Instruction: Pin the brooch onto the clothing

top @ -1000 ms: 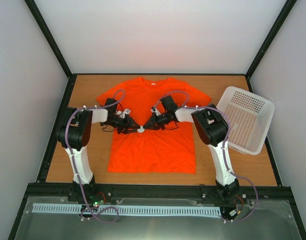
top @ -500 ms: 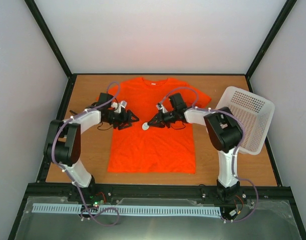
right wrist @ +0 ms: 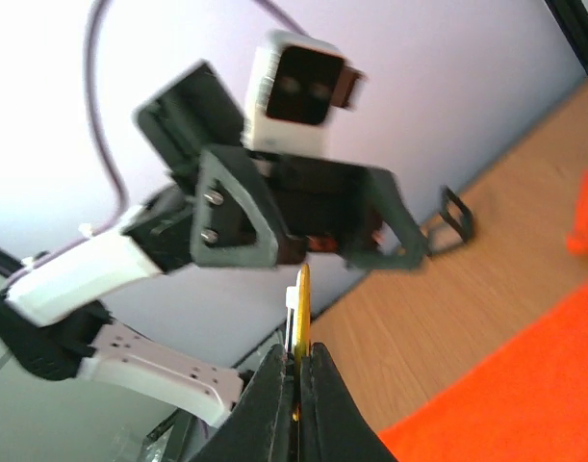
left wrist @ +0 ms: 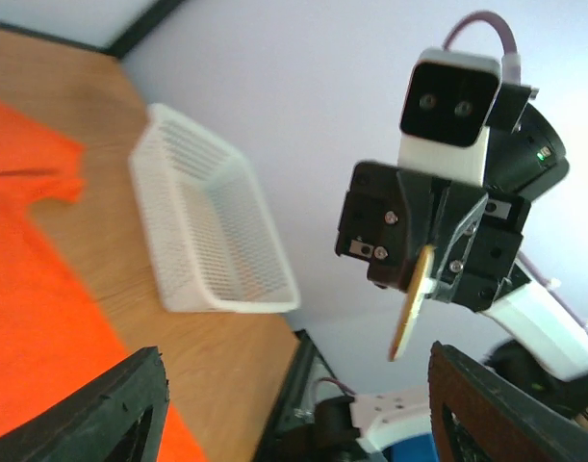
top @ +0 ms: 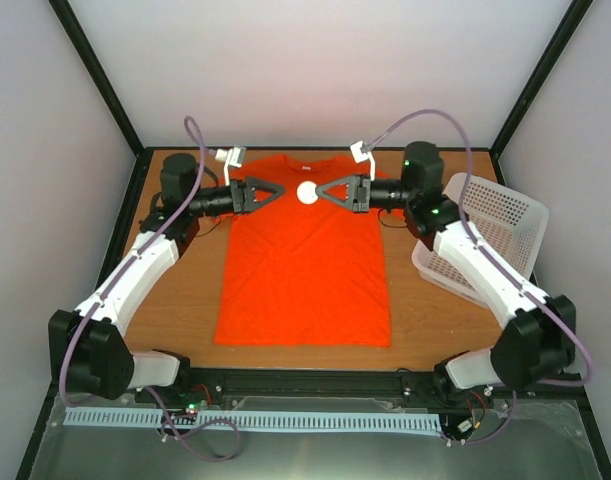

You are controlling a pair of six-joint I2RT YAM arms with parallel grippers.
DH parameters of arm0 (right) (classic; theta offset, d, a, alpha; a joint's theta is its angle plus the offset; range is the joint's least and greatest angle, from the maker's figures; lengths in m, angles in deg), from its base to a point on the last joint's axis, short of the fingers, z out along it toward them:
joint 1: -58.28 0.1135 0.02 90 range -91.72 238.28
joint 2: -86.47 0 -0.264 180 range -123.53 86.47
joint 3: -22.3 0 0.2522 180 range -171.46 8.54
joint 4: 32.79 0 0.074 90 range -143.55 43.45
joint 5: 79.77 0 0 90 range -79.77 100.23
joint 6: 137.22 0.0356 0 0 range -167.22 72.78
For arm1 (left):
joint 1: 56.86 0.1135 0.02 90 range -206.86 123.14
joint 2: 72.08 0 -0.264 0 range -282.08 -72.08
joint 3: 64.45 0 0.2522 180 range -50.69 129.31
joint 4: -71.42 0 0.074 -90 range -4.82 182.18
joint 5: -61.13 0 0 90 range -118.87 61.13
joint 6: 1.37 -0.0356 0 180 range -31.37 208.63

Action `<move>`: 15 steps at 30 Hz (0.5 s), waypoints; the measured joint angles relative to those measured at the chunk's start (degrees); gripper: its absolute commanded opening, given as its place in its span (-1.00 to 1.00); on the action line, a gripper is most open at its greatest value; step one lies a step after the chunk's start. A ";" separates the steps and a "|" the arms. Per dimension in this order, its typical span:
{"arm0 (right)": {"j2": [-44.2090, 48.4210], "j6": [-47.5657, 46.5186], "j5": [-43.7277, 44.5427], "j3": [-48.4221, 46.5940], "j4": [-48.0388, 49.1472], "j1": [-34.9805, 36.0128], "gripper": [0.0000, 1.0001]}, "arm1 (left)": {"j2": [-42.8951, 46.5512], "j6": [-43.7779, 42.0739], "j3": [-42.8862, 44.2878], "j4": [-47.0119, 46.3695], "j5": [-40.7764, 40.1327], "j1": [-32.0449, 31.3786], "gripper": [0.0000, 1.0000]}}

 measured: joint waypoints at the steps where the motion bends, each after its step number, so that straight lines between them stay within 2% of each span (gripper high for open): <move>1: 1.84 0.63 -0.35 -1.01 1.16 0.00 -0.95 | -0.31 1.84 1.62 -2.14 1.20 -1.38 0.48; 6: 5.35 3.32 -1.36 -3.50 4.79 -0.09 -0.95 | -2.78 5.90 9.03 -6.60 3.98 -7.67 0.33; 11: 5.20 5.70 -1.70 -3.76 5.27 -0.15 -0.95 | -2.95 7.63 11.76 -8.63 4.59 -9.44 -0.06; 15: 5.20 7.41 -1.64 -3.76 5.70 -0.15 -0.95 | -3.39 7.98 12.00 -8.87 4.61 -9.44 -0.11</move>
